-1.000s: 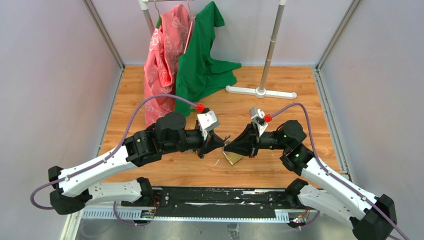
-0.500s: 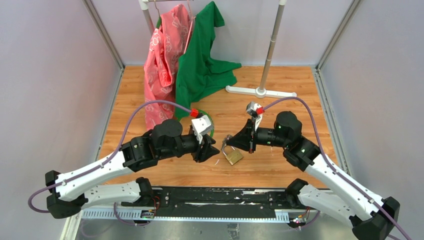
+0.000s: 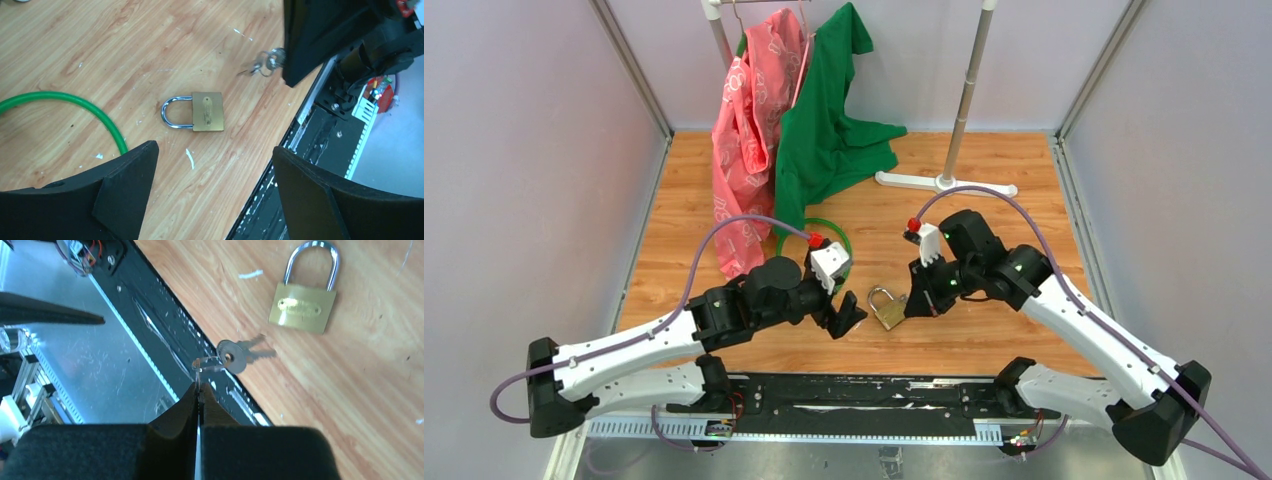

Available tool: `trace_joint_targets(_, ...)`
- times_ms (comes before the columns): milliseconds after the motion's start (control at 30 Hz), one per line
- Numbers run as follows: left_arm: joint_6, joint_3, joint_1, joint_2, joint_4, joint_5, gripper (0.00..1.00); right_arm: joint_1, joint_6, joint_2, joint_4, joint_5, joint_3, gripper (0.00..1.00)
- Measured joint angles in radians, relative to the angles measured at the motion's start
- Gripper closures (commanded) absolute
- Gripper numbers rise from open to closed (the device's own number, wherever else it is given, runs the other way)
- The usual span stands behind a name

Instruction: Unlock with the key

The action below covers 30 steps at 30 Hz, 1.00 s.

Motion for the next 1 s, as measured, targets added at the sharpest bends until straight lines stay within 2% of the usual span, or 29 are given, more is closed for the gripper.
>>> trace_joint_targets(200,0.002,-0.019,0.0,0.079,0.097,0.034,0.15,0.0,-0.028,-0.011,-0.143,-0.026,0.019,1.0)
trace_joint_targets(367,0.035,-0.016,0.0,0.156,0.181,0.253,0.22,0.042,-0.06,-0.031,-0.208,-0.076,0.037,1.0)
trace_joint_targets(633,0.071,-0.003,0.0,0.17,0.319,0.543,0.34,0.193,-0.087,-0.033,-0.233,-0.116,0.111,1.0)
trace_joint_targets(833,0.069,0.034,0.0,0.201,0.369,0.675,0.43,0.262,-0.096,-0.009,-0.241,-0.111,0.13,1.0)
trace_joint_targets(1000,0.063,0.037,0.0,0.232,0.38,0.719,0.49,0.272,-0.098,-0.01,-0.257,-0.092,0.138,1.0)
